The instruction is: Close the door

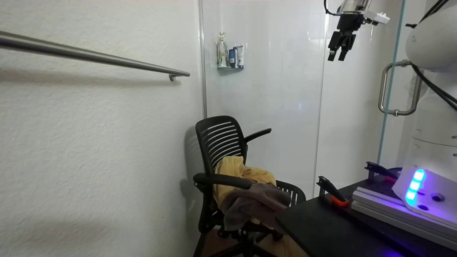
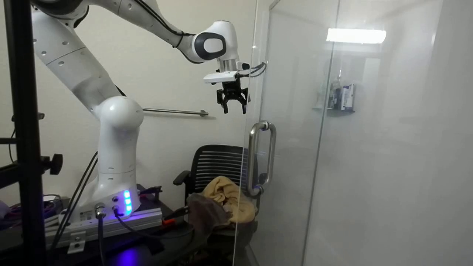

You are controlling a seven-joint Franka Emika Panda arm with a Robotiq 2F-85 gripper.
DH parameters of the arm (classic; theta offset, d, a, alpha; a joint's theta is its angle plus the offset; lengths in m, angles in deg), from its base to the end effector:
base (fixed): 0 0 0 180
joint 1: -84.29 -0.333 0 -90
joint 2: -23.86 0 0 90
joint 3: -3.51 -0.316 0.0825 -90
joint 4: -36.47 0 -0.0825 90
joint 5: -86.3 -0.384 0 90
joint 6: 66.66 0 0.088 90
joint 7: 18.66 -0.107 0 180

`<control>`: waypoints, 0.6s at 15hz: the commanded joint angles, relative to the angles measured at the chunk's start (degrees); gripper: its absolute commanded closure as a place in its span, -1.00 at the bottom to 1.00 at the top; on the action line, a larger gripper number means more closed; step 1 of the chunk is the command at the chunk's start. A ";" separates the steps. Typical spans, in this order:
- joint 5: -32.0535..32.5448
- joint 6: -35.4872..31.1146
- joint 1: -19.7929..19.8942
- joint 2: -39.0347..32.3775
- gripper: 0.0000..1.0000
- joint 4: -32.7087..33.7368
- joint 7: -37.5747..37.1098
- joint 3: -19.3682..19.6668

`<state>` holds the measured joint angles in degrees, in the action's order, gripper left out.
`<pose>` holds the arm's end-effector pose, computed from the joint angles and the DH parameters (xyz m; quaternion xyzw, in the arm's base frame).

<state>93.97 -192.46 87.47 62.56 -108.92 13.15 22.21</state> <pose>0.3501 -0.1574 0.5133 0.9780 0.1336 0.1574 0.0289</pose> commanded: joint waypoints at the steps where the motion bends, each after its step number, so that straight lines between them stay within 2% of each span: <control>1: 4.51 -1.65 0.24 10.49 -1.00 -6.05 -1.68 -7.87; 4: 9.55 -1.29 0.63 20.62 -1.00 -9.18 -2.94 -11.29; 9: 18.69 -1.37 1.31 37.59 -1.00 -11.56 -1.65 -9.61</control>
<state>108.42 -192.62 87.27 89.02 -115.84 9.94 11.46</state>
